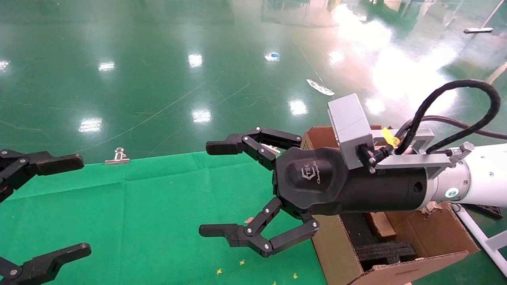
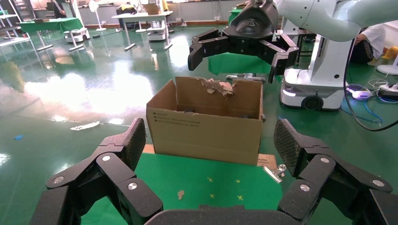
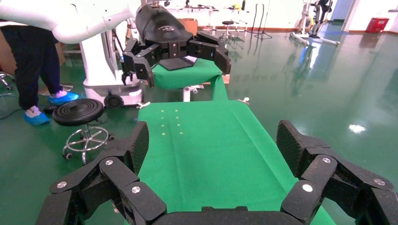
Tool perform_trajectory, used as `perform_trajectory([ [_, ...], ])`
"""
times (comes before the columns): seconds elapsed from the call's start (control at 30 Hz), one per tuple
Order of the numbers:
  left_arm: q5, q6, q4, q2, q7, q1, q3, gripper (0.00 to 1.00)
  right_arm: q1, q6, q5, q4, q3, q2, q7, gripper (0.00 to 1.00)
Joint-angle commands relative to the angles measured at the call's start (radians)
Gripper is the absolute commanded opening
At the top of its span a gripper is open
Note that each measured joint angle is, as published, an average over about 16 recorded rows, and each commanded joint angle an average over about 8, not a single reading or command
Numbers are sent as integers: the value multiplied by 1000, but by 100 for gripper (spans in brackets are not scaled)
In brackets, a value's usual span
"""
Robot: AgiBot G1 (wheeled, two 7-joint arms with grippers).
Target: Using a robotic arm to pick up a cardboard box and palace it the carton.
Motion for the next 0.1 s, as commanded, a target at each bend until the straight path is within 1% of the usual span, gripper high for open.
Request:
perform_trajectory([
  [0.03, 0, 0, 0, 0, 0, 0, 0, 100, 1, 0, 0, 0, -1, 0, 0, 100],
  [0.1, 0, 0, 0, 0, 0, 0, 0, 100, 1, 0, 0, 0, -1, 0, 0, 100],
])
